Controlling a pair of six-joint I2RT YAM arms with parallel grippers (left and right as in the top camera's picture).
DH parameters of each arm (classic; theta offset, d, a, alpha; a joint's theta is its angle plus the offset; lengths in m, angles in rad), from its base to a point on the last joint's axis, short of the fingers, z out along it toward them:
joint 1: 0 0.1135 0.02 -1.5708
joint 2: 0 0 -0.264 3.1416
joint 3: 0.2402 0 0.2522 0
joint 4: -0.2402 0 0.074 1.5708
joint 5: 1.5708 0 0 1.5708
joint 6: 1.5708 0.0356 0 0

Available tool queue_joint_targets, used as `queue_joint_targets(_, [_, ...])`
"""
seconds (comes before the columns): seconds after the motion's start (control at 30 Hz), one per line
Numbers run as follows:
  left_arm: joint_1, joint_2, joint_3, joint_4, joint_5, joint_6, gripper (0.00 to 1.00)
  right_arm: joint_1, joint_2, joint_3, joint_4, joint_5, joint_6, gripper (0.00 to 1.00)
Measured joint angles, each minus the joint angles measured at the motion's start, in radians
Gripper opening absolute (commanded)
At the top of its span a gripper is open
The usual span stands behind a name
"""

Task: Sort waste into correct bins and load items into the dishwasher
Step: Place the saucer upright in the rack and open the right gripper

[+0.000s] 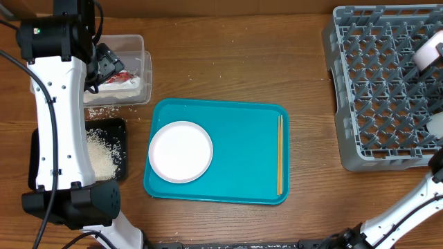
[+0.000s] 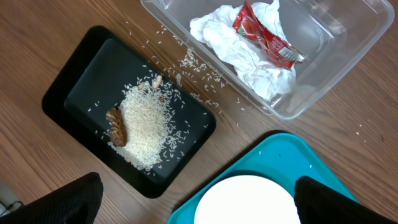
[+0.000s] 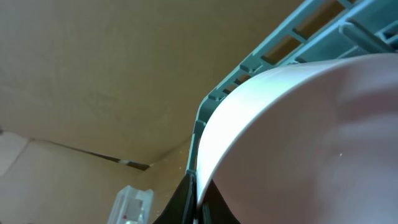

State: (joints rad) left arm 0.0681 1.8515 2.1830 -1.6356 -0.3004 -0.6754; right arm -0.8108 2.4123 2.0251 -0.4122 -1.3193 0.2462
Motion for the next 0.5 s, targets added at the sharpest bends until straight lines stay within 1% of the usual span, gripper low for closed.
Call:
queue_joint_targets(0.23, [0.000,0.000,0.000,0.000,0.000,0.000,1.00,-0.038,0.000,0.000,-0.056,-0.002,0.026,0.04])
queue_joint_targets(0.27, [0.000,0.000,0.000,0.000,0.000,0.000,1.00,-0.039,0.000,0.000,-0.059,-0.002,0.027,0.06])
queue_joint_targets(0.33, [0.000,0.000,0.000,0.000,0.000,0.000,1.00,-0.046,0.000,0.000,-0.069,-0.008,0.037,0.13])
queue_joint_targets(0.37, [0.000,0.000,0.000,0.000,0.000,0.000,1.00,-0.054,0.000,0.000,-0.075,-0.013,0.050,0.15])
queue_joint_targets(0.5, [0.000,0.000,0.000,0.000,0.000,0.000,1.00,-0.099,0.000,0.000,-0.108,-0.036,0.094,0.17])
